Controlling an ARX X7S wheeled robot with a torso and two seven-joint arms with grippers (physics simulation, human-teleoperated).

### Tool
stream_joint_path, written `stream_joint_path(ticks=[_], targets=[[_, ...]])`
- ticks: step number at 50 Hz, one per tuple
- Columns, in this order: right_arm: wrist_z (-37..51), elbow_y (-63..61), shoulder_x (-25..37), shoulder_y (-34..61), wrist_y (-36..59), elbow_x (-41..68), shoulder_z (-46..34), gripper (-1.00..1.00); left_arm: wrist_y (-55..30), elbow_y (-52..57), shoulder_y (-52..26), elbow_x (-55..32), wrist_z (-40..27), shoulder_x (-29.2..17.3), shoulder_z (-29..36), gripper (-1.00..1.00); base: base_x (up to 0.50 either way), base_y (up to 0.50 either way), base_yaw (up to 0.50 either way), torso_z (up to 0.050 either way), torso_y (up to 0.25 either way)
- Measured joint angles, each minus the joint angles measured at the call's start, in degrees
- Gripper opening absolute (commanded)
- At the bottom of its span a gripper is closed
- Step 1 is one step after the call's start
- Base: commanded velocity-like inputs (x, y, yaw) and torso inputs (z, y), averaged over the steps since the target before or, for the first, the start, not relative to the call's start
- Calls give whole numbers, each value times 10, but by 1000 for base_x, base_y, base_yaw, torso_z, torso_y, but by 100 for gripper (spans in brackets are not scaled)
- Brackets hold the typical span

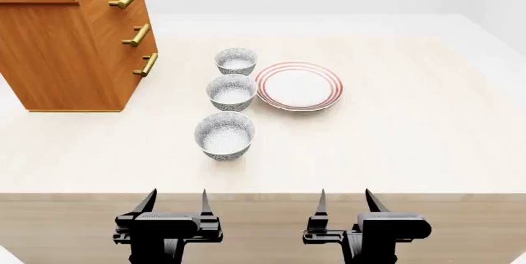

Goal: Stack the bowl in the middle on the bowl at the back.

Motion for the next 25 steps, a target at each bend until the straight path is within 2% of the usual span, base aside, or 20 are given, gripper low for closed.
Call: stream_joint_path(ticks=[13, 25], targets=[[47, -1, 13, -1, 24, -6, -22, 100, -8, -4, -1, -10, -16, -16, 20, 100, 0, 17, 0, 0, 0], [89, -1, 31, -5, 18, -28, -46, 100, -14, -9, -3, -14, -31, -29, 41, 100, 0, 500, 0, 0, 0]])
